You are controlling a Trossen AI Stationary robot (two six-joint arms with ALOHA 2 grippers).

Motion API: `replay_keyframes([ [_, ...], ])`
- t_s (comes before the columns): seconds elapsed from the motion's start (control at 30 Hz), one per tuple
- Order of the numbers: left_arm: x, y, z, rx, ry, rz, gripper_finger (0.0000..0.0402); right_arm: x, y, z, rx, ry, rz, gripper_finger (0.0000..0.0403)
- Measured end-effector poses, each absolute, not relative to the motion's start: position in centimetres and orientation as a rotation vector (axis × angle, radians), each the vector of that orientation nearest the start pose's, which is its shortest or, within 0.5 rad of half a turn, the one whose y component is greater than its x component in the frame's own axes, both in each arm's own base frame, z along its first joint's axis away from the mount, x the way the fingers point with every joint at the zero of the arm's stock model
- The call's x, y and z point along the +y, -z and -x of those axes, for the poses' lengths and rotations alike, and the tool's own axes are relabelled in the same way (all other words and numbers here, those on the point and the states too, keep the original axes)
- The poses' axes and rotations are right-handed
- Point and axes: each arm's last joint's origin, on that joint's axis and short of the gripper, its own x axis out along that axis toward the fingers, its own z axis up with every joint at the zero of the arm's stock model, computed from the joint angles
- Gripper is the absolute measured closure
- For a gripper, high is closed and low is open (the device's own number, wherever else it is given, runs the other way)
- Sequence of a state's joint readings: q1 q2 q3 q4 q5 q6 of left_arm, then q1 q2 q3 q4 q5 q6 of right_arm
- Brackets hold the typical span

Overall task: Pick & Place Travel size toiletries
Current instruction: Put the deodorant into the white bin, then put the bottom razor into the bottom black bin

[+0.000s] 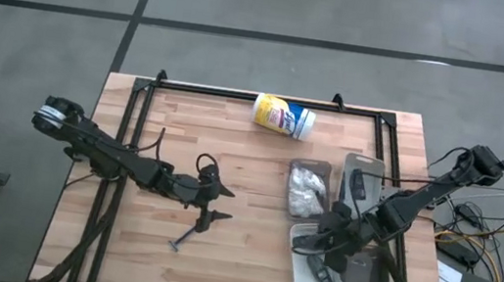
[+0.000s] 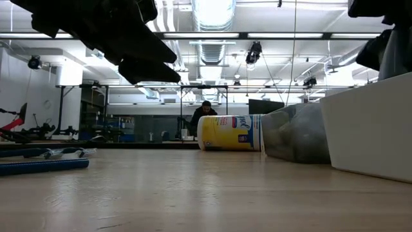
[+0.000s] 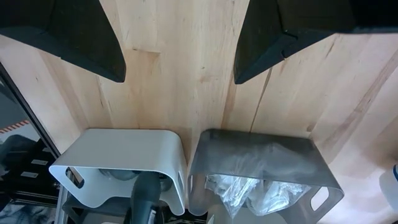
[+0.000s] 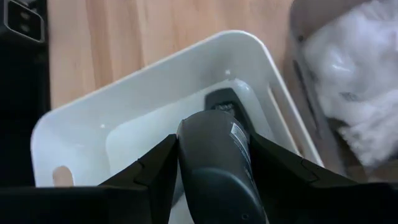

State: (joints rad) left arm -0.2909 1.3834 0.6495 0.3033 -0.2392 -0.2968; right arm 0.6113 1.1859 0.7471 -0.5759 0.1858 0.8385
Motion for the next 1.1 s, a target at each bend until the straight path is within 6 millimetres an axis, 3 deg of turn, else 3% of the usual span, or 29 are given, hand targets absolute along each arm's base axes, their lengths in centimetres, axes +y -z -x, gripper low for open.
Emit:
replay_keyframes([
  [0.23,-7.4,-20.3,-27.0,0.417,-0.011,0.180,0.0099,13.2,-21.2,-19.7,0.951,-0.035,-0.376,0.0209],
  [0.53,-7.4,-20.3,-27.0,0.417,-0.010,0.180,0.0099,13.5,-19.8,-20.2,1.008,0.012,-0.377,0.0184],
  [1.1,-7.5,-20.3,-27.0,0.418,-0.006,0.181,0.0099,13.4,-20.5,-19.9,1.002,-0.026,-0.396,0.0115],
])
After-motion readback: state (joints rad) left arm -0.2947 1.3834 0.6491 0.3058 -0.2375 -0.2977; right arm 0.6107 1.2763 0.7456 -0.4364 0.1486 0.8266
